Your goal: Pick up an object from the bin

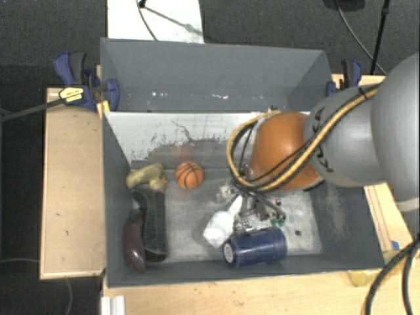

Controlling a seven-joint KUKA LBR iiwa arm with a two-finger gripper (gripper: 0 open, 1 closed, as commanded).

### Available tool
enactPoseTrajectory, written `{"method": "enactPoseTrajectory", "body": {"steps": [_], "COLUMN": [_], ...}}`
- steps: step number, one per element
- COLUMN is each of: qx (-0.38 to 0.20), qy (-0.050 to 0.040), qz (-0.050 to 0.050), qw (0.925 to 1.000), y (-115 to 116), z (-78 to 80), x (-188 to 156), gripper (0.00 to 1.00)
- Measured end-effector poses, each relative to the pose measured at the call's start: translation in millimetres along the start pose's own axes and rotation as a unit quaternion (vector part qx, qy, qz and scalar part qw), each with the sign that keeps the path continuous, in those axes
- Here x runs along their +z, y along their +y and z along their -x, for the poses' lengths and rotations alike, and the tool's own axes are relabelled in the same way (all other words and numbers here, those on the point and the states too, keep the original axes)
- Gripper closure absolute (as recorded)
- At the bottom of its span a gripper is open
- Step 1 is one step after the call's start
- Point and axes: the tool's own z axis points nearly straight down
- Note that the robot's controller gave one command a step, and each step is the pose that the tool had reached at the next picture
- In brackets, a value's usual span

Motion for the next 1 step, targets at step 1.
{"method": "enactPoseTrajectory", "body": {"steps": [1], "qx": [-0.252], "qy": [-0.0026], "qz": [0.000], "qw": [0.9679], "y": [28.6], "z": [-4.3], "x": [-1.4], "gripper": [1.00]}}
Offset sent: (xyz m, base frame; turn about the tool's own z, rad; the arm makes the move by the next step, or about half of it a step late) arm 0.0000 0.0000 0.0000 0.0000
